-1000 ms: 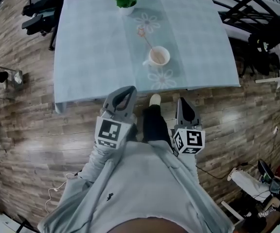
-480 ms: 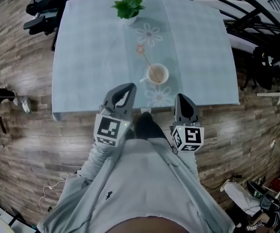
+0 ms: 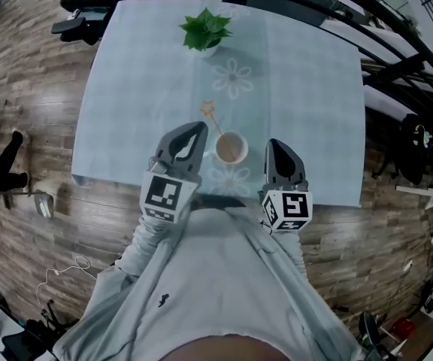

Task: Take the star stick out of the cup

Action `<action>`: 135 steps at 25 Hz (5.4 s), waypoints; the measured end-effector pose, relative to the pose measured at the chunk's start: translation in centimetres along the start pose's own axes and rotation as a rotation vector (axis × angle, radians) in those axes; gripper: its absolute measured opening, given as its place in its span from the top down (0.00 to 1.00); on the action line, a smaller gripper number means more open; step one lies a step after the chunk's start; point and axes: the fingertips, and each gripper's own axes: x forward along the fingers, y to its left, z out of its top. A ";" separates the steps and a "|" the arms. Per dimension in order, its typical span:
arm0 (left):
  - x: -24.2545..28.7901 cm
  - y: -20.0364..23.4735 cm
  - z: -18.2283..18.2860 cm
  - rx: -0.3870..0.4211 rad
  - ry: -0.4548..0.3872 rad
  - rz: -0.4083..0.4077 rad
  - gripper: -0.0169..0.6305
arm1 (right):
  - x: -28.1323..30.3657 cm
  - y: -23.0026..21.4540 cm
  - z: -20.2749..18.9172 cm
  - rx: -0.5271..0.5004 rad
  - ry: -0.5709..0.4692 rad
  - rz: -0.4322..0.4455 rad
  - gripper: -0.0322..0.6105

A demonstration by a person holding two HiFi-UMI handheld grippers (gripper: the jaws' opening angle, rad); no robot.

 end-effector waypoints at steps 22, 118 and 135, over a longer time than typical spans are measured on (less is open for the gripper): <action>1.8 2.9 -0.4 -0.018 0.053 0.068 0.94 | 4.2 -1.6 -0.2 0.012 0.055 0.051 0.93; 0.2 5.4 -2.4 -0.075 0.051 0.112 0.94 | 10.8 8.1 -2.3 -0.087 0.216 0.327 0.92; 3.2 1.1 1.2 -0.004 -0.008 -0.025 0.94 | 5.0 0.8 3.4 -0.023 0.027 0.119 0.92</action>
